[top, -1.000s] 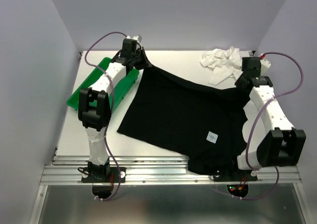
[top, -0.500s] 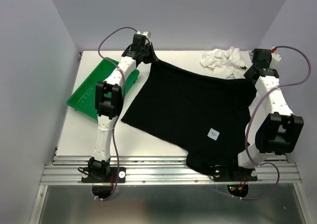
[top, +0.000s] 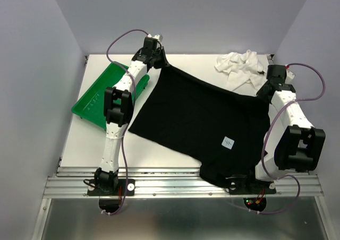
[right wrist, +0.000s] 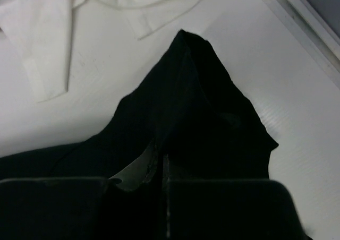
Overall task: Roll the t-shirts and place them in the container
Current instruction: Fold the T-shirt at the center of the board.
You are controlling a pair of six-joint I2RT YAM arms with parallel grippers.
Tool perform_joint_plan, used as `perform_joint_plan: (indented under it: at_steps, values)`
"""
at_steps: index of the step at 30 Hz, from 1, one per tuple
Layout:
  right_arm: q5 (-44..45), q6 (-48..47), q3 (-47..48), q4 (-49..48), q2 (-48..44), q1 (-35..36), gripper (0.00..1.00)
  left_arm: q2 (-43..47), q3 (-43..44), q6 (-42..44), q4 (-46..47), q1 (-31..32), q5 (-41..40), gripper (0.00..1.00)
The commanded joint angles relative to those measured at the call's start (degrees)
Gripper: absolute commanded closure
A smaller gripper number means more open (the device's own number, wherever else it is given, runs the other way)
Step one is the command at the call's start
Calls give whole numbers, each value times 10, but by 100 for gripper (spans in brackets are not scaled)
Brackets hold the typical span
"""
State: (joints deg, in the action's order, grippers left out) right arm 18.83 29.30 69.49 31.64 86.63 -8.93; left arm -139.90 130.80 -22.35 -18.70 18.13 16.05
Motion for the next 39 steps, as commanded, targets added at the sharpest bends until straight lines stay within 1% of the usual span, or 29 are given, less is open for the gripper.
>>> perform_joint_plan:
  at_steps: [1, 4, 8, 9, 14, 17, 20, 21, 27, 30, 34, 39]
  values:
    - [-12, 14, -40, 19, -67, -5, 99, 26, 8, 19, 8, -8, -10, 100]
    - [-29, 14, -59, 29, -98, -5, 99, 40, -10, 24, 11, -17, -16, 100]
    - [-64, 23, -76, 38, -117, -5, 99, 48, -14, 26, 9, -34, -22, 100]
    - [-84, 29, -82, 37, -117, -5, 99, 48, -13, 25, 10, -38, -20, 100]
    - [-107, 37, -95, 18, -115, -5, 99, 38, 3, 25, 10, -48, -8, 100]
    - [-85, 37, -89, 16, -103, -5, 99, 28, 16, 23, 8, -48, 0, 100]
    - [-23, 50, -71, 20, -89, -5, 99, 23, 21, 22, 6, -48, 6, 100]
    - [10, 53, -67, 20, -87, -5, 99, 23, 21, 22, 6, -48, 8, 100]
    - [79, 79, -15, 20, -64, -5, 99, 24, 14, 20, 12, -47, 20, 100]
    - [94, 78, 6, 14, -61, -5, 99, 23, 10, 19, 14, -47, 24, 100]
    - [91, 65, 22, 12, -47, -5, 99, 18, 12, 16, 18, -47, 28, 100]
    - [62, 58, -5, 14, -55, -5, 99, 14, 16, 13, 18, -47, 31, 100]
